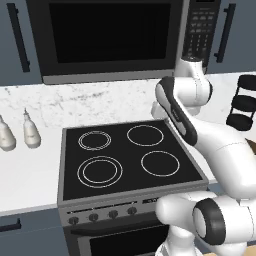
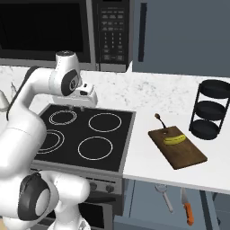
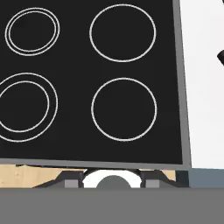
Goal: Place the appropriate cutting tool for cutting the cucumber skin on the cutting board.
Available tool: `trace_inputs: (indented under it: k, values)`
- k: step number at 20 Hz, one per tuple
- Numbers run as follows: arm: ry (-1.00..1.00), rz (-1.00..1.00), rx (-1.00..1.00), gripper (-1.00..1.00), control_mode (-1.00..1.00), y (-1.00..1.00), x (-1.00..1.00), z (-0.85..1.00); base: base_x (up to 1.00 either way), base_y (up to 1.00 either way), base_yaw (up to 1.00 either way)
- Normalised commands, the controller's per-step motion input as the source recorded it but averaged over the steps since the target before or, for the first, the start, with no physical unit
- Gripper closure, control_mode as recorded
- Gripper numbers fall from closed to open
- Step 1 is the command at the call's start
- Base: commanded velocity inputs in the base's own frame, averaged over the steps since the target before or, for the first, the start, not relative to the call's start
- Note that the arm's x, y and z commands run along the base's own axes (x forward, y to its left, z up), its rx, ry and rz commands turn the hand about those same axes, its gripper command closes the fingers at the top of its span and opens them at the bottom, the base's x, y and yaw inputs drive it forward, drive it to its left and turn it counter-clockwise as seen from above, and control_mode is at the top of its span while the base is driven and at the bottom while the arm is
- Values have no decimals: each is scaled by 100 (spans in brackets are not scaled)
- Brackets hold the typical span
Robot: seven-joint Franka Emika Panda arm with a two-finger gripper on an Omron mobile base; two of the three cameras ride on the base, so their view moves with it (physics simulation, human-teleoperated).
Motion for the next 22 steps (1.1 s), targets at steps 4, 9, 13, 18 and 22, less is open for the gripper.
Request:
trace_inputs:
  k: [4,9,13,18,22]
  values:
    - [0,0,0,-100,-100,-19,-14,-13,0,0,0]
    - [-2,0,1,-100,-100,-77,-74,-42,0,0,0]
    - [0,-1,4,-100,-100,-93,-66,-57,0,0,0]
    - [1,-8,5,-100,-100,-100,-71,-62,0,0,0]
    - [5,-3,2,-100,-100,-99,-14,-66,0,0,0]
